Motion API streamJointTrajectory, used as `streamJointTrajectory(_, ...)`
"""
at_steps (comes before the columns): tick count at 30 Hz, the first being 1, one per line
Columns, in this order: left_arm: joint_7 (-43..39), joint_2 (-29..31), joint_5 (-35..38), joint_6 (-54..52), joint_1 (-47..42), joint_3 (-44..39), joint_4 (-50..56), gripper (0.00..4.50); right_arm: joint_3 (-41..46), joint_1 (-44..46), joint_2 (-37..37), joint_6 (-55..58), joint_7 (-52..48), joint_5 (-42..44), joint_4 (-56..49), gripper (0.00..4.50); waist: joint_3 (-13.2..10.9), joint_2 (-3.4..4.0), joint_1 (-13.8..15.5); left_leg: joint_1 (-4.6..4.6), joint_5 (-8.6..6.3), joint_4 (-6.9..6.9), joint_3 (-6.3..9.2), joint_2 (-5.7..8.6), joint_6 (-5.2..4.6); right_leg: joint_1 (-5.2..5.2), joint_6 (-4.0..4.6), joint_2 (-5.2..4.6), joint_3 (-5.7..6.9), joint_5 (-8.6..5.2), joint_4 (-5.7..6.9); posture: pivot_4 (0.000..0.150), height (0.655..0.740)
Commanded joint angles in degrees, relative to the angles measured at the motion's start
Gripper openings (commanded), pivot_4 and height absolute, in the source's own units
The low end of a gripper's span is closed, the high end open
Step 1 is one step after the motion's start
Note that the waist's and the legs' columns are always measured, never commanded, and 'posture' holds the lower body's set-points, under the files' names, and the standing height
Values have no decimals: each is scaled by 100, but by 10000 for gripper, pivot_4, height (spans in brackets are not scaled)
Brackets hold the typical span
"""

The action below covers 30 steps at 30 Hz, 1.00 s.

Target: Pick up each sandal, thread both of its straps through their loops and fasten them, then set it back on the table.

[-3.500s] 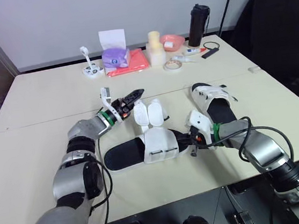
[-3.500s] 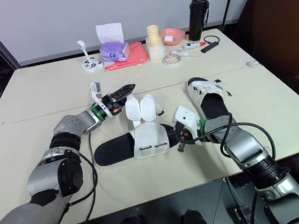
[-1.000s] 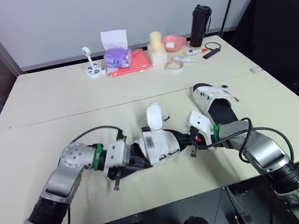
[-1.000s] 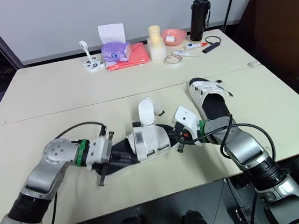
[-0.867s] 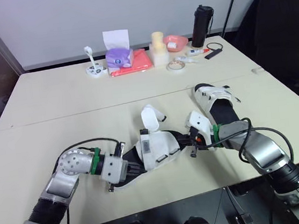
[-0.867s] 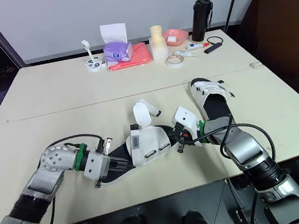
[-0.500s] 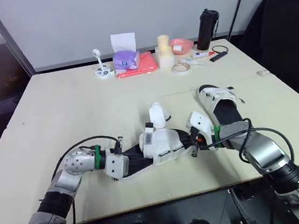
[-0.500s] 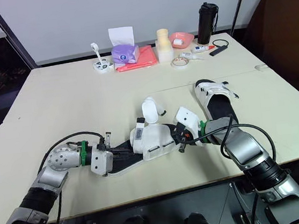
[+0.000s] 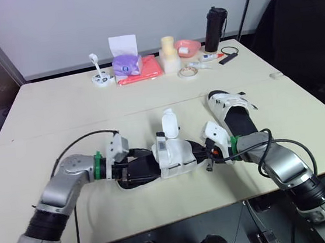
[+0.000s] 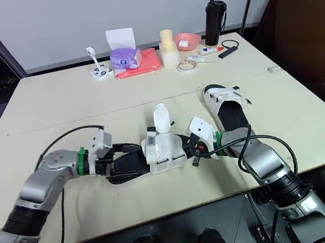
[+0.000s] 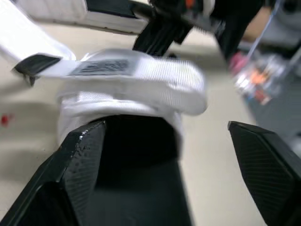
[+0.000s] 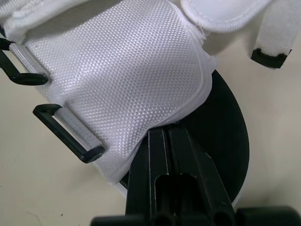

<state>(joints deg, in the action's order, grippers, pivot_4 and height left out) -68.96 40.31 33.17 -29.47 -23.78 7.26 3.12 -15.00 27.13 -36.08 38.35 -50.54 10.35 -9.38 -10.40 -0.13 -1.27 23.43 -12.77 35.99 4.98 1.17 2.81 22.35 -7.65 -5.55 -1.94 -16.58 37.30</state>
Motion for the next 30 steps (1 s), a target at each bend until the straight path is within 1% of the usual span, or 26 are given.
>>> streamJointTrajectory(1, -173, 302, 840, -1175, -208, -537, 72, 44405, -5, 7, 46, -21, -13, 14, -68, 0, -2, -3, 2, 0, 0, 1, -1, 0, 0, 0, 0, 0, 0, 0, 0, 1500, 7400)
streamJointTrajectory(3, -120, 334, 1058, -1535, -339, -759, -143, 44405, -11, 17, 48, -33, -16, 3, -53, 0, -2, -4, 6, -1, 0, 1, 0, 0, 0, 0, 1, 0, 0, 0, 0, 1500, 7400)
streamJointTrajectory(5, 101, 224, 1196, -1836, -544, -991, -486, 44405, -13, 28, 47, -41, -22, -1, -42, 0, -3, -5, 15, -1, 0, 2, 0, 0, 0, -1, 1, 0, 0, 0, 0, 1500, 7400)
streamJointTrajectory(7, 362, 46, 1317, -2146, -812, -1176, -856, 44405, -10, 39, 41, -50, -29, -6, -31, 0, -4, -6, 18, -1, 0, 3, -1, 0, 0, -2, 1, 0, 0, 0, -1, 1500, 7400)
streamJointTrajectory(9, 732, -222, 1263, -2316, -1081, -1271, -1298, 44405, -12, 49, 39, -56, -34, -14, -22, 0, -4, -8, 22, -1, 0, 4, -1, 0, 0, -2, 1, 0, 0, 0, -1, 1500, 7400)
streamJointTrajectory(11, 862, -440, 1226, -2422, -1227, -1275, -1518, 44405, -17, 59, 39, -58, -39, -21, -14, 0, -5, -9, 23, -1, 0, 5, -1, 1, 1, -2, 1, 0, 1, 0, 0, 1500, 7400)
streamJointTrajectory(15, 1202, -1060, 962, -2334, -1495, -1049, -1806, 44405, -16, 82, 42, -38, -51, -23, -16, 0, -7, -14, 27, 0, 0, 4, -2, 1, 1, -1, 0, 0, 0, 1, -1, 1500, 7400)
streamJointTrajectory(19, 1221, -1429, 691, -2143, -1695, -875, -2153, 44405, -18, 89, 38, -9, -45, -33, -44, 0, -9, -17, 26, 0, 1, 3, -2, 1, 2, 0, 1, 0, 0, 1, -1, 1500, 7400)
streamJointTrajectory(24, 1120, -1701, 401, -1947, -1751, -639, -2228, 44405, 9, 55, 22, 40, -32, -18, -105, 0, -10, -18, 27, 1, 1, 2, -3, 1, 2, -1, 1, -1, 0, 1, -5, 1500, 7400)
streamJointTrajectory(30, 1184, -1907, 270, -1974, -1787, -619, -2253, 44405, 33, 23, 18, 68, -6, -3, -139, 0, -10, -19, 27, 1, 1, 2, -4, 1, 2, 0, 1, -1, 0, 1, -5, 1500, 7400)
